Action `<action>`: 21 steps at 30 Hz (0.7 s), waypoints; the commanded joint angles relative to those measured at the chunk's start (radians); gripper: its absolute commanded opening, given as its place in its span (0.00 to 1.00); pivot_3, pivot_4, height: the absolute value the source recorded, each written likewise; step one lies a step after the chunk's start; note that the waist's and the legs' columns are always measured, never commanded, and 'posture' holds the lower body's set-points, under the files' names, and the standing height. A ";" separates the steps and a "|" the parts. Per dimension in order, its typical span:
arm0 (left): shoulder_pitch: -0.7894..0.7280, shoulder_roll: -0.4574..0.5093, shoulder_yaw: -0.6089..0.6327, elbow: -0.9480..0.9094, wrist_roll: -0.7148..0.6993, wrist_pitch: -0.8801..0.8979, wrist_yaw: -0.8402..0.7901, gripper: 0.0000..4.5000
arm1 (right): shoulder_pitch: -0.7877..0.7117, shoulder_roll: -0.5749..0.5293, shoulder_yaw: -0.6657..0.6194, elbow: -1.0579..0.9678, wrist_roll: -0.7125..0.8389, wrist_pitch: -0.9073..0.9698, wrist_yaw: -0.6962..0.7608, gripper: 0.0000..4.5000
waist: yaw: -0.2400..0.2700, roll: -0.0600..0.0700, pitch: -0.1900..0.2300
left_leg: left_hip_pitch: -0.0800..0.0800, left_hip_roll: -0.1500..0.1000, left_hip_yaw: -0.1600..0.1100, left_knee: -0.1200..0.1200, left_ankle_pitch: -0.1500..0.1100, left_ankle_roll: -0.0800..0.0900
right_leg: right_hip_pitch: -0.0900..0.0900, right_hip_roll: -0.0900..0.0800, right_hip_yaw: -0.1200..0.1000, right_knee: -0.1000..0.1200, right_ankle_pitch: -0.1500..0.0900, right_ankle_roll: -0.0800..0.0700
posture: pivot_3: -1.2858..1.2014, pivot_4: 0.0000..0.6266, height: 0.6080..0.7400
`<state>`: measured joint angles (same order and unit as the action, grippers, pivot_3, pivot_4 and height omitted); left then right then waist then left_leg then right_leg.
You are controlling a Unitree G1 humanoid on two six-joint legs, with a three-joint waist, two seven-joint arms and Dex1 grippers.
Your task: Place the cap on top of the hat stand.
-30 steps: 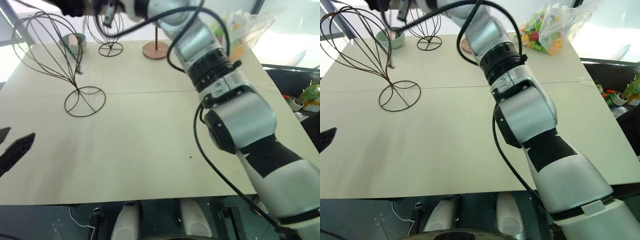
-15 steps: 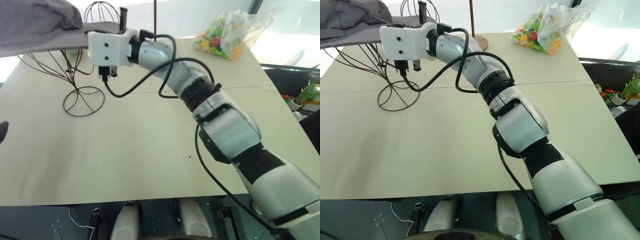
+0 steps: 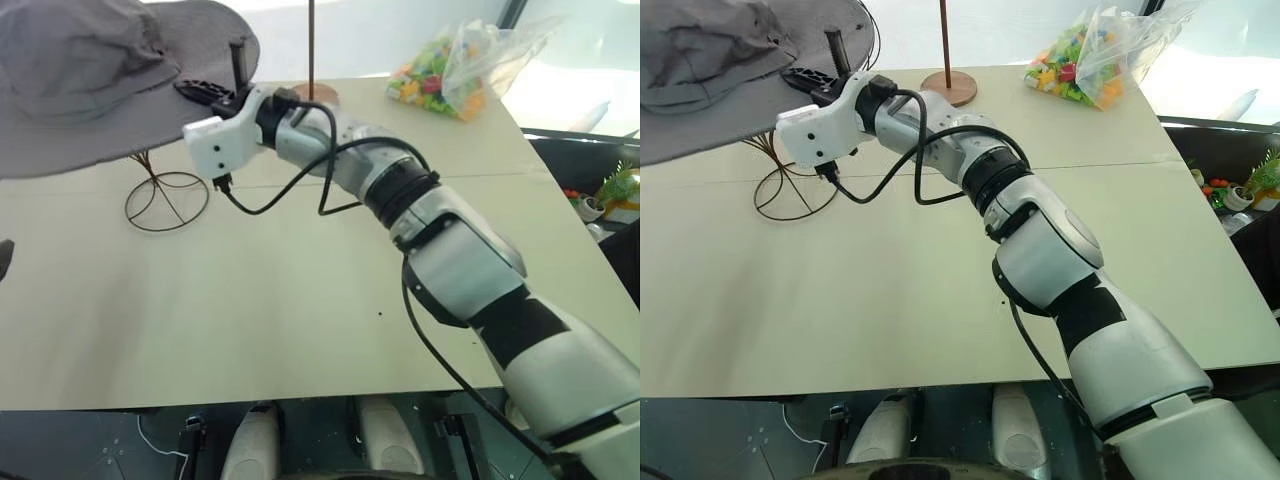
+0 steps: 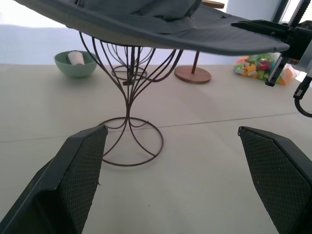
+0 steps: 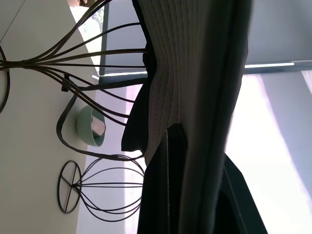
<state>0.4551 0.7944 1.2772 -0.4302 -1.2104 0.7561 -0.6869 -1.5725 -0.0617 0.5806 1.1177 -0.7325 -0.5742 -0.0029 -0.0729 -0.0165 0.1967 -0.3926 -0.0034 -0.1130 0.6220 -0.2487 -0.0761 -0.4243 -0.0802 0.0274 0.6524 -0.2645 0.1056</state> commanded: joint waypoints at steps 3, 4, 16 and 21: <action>-0.003 0.007 0.028 0.000 -0.003 -0.031 0.003 1.00 | -0.059 0.004 -0.020 -0.016 0.012 -0.007 -0.003 0.01 | 0.000 0.000 0.000 | 0.000 0.000 0.000 0.000 0.000 0.000 | 0.000 0.000 0.000 0.000 0.000 0.000 | 0.52 0.24 1.00; -0.003 0.006 0.026 -0.001 -0.002 -0.032 0.004 1.00 | -0.066 0.010 -0.030 -0.015 0.026 -0.008 0.010 0.01 | 0.000 0.000 0.000 | 0.000 0.000 0.000 0.000 0.000 0.000 | 0.000 0.000 0.000 0.000 0.000 0.000 | 0.52 0.24 1.00; 0.004 -0.007 0.017 -0.009 -0.002 -0.048 0.006 1.00 | -0.002 0.052 -0.076 0.000 0.141 -0.026 0.172 0.31 | -0.001 0.000 0.000 | 0.000 0.000 0.000 0.000 0.000 0.000 | 0.000 0.000 0.000 0.000 0.000 0.000 | 0.52 0.24 1.00; 0.008 -0.004 0.018 -0.007 -0.003 -0.049 0.004 1.00 | 0.027 0.050 -0.060 -0.027 0.128 -0.025 0.163 0.88 | 0.000 0.000 0.000 | 0.000 0.000 0.000 0.000 0.000 0.000 | 0.000 0.000 0.000 0.000 0.000 0.000 | 0.52 0.24 1.00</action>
<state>0.4591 0.7840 1.2715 -0.4325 -1.2094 0.7291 -0.6792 -1.5350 -0.0174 0.5342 1.1349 -0.6133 -0.5892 0.1751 -0.0733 -0.0165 0.1967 -0.3925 -0.0033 -0.1132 0.6220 -0.2487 -0.0761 -0.4242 -0.0799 0.0274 0.6528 -0.2644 0.1055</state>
